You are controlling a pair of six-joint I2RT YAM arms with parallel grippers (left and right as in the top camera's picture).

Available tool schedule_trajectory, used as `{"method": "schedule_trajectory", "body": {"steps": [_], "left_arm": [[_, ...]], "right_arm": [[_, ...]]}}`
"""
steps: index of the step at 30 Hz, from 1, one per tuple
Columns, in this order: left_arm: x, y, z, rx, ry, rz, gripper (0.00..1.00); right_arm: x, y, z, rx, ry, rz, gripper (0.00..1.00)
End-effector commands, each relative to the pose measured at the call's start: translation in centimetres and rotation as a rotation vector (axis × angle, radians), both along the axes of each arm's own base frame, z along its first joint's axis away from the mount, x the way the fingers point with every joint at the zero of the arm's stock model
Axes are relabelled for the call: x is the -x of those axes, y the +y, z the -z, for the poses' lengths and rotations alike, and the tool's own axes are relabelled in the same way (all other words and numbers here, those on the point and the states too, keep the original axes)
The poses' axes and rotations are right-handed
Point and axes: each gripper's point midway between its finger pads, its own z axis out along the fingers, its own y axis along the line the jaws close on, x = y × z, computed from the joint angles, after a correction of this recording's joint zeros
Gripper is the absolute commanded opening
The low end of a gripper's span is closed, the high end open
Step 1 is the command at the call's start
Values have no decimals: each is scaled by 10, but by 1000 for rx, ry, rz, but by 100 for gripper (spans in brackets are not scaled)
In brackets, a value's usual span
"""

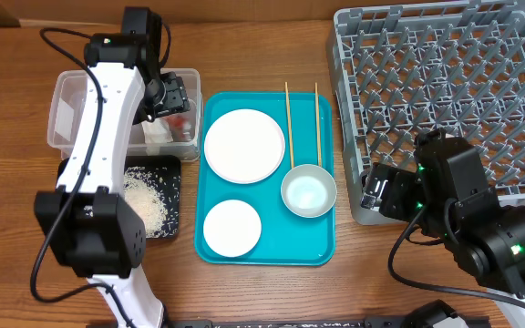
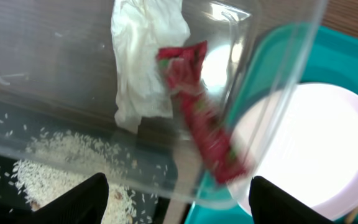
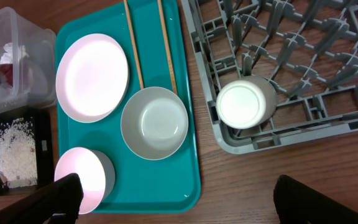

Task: Sort waste into correct bins and load items into the dishwasher
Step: 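Grasp the red snack wrapper with the left gripper and lift it, then drop the red wrapper into the clear plastic bin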

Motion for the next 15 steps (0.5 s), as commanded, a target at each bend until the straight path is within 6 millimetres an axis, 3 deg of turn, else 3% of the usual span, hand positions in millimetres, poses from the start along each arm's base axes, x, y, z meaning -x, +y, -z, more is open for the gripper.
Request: {"method": "schedule_trajectory", "body": {"steps": [1, 7, 12, 13, 14, 15], "left_arm": [[14, -12, -75, 11, -172, 71, 74], [59, -33, -143, 2, -325, 143, 74], [102, -47, -177, 9, -393, 208, 78], [110, -49, -179, 11, -391, 219, 82], [120, -51, -180, 14, -381, 231, 100], [126, -52, -180, 14, -372, 240, 100]], "right_arm": [[-2, -7, -5, 25, -23, 26, 100], [-6, -18, -6, 74, -46, 65, 100], [-6, -17, -6, 71, -44, 65, 100], [-6, -17, -6, 71, -44, 65, 100], [-6, -18, -6, 71, -44, 65, 100], [-6, -18, -6, 71, -44, 65, 100]]}}
